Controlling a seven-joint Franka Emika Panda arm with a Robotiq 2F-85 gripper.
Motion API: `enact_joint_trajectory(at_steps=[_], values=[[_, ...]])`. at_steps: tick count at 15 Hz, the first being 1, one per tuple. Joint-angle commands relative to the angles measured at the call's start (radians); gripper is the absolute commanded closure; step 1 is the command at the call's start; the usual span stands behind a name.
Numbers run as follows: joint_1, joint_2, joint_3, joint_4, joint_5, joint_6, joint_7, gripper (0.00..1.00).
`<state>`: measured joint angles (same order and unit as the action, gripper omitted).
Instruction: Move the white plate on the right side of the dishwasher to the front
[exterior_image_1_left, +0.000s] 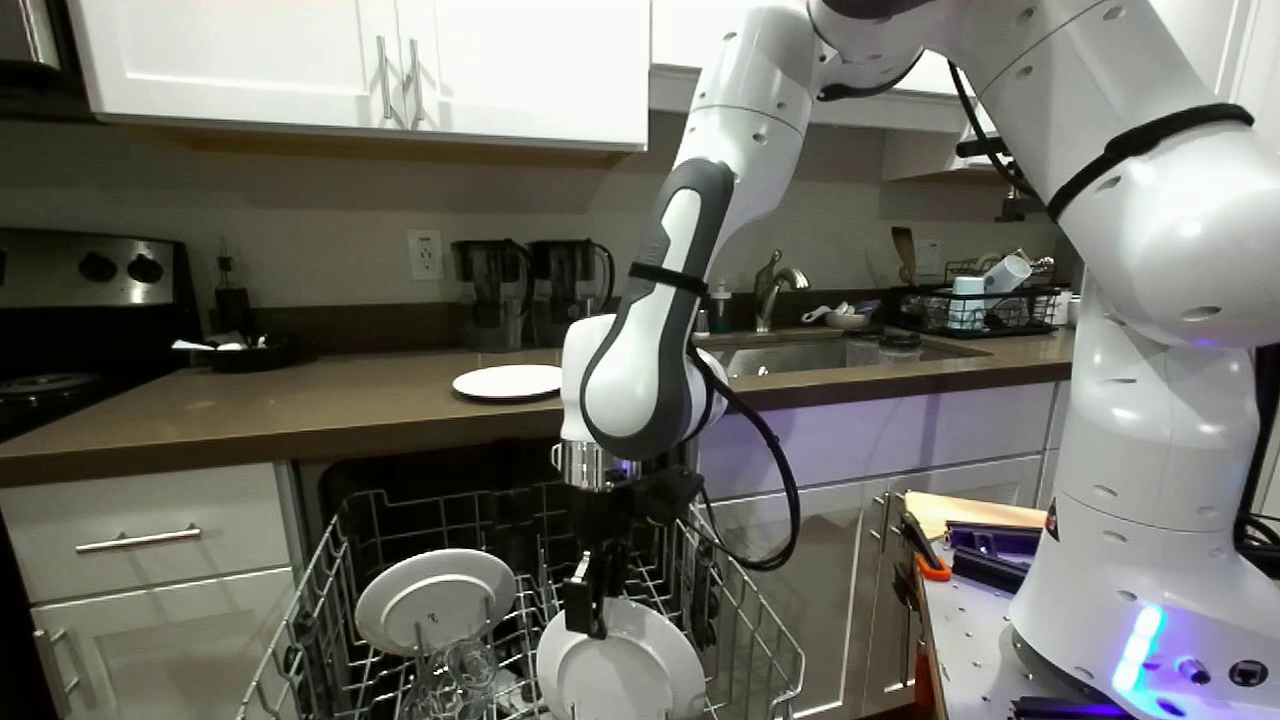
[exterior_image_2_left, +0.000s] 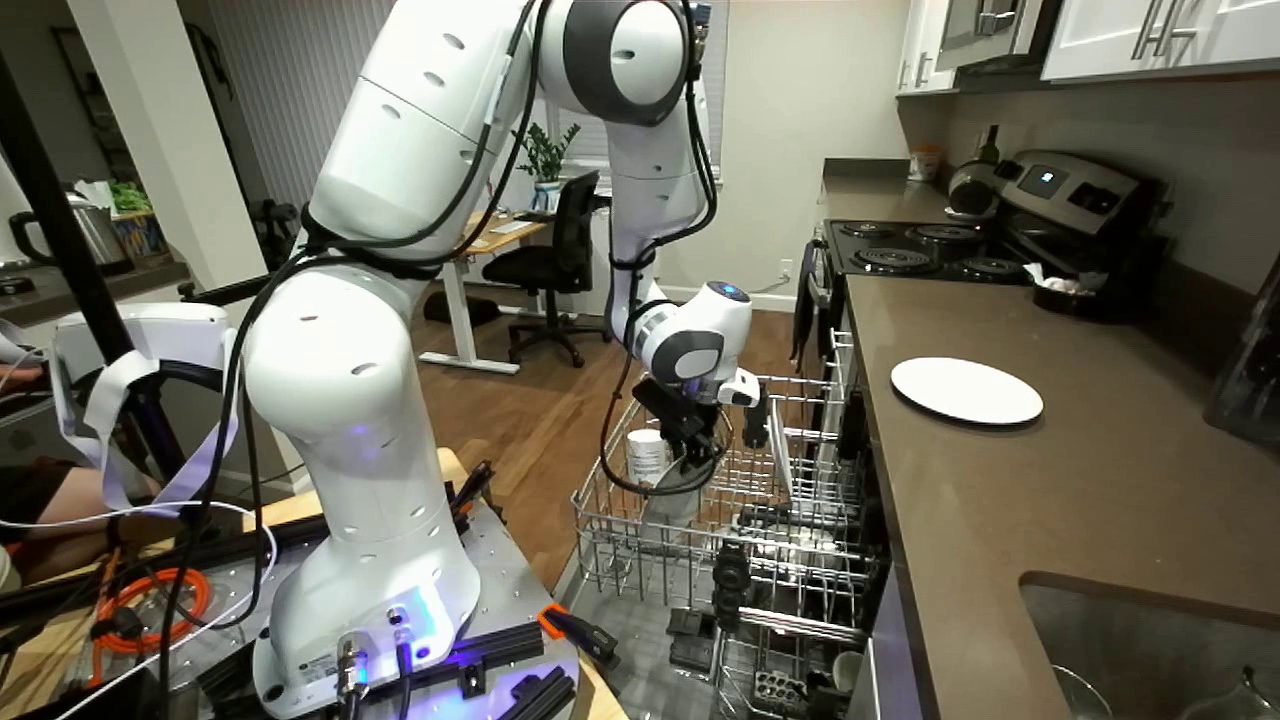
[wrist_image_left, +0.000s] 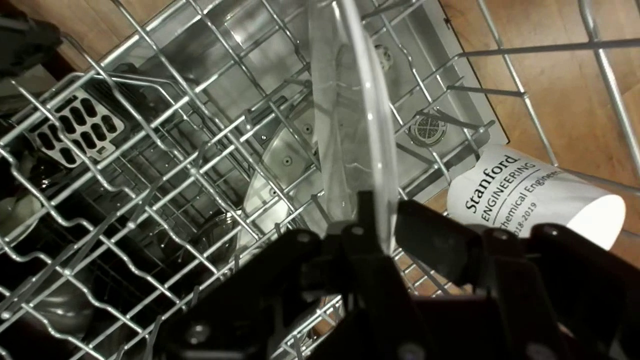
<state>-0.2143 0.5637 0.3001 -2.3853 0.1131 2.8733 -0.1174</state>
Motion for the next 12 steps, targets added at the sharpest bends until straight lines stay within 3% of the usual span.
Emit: enact_joint_trajectory(at_steps=[1, 6, 12], values=[[-0.039, -0.019, 0.027, 0.008, 0.043, -0.090, -0.077, 0.96], [-0.044, -0.031, 0.029, 0.021, 0.072, -0.151, -0.127, 0.96], [-0.044, -0.130, 0.021, -0.014, 0.116, -0.251, -0.188, 0.96]])
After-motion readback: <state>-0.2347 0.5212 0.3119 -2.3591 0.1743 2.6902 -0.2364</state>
